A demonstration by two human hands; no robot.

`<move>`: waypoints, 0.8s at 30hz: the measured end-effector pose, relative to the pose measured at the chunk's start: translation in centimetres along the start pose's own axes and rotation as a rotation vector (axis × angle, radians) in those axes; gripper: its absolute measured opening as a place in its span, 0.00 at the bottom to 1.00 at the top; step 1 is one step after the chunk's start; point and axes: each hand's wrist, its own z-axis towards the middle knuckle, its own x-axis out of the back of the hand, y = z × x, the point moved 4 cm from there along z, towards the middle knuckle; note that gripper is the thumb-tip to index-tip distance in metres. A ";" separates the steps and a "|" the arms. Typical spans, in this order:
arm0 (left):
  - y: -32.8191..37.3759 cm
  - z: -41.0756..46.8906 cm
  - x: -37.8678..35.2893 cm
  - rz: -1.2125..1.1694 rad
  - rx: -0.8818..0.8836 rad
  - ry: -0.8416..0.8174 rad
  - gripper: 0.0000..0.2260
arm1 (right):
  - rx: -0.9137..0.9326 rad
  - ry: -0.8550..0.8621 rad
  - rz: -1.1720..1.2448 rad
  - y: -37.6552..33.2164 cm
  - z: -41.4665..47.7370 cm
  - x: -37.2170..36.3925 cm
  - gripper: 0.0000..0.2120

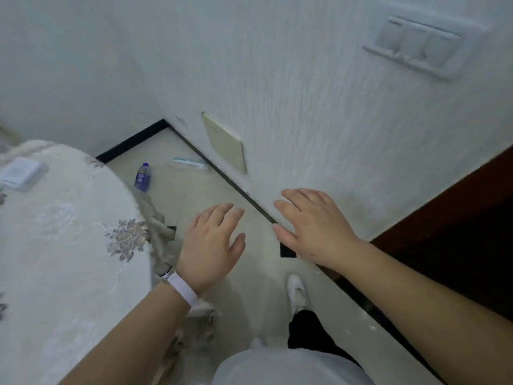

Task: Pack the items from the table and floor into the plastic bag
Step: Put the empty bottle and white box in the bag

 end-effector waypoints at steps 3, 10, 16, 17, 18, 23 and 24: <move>-1.8 2.6 0.0 0.049 0.085 -0.015 0.22 | 0.099 -0.029 0.057 1.1 5.4 -1.0 0.24; -5.2 8.9 1.5 0.118 0.351 0.037 0.21 | 0.351 -0.023 0.097 3.5 17.3 -2.1 0.24; -9.2 8.6 2.6 0.156 0.585 0.020 0.23 | 0.554 -0.072 0.144 0.5 24.0 -3.7 0.24; -10.1 8.5 2.8 0.161 0.622 0.024 0.24 | 0.587 -0.071 0.151 0.0 25.2 -4.1 0.24; -11.1 8.4 2.9 0.165 0.654 0.034 0.23 | 0.616 -0.069 0.155 -0.6 26.5 -4.6 0.24; -16.9 8.3 2.1 0.170 0.779 0.101 0.21 | 0.719 -0.075 0.164 -4.2 33.2 -7.9 0.23; -18.3 8.7 1.6 0.159 0.806 0.105 0.21 | 0.729 -0.078 0.157 -5.0 34.5 -8.5 0.23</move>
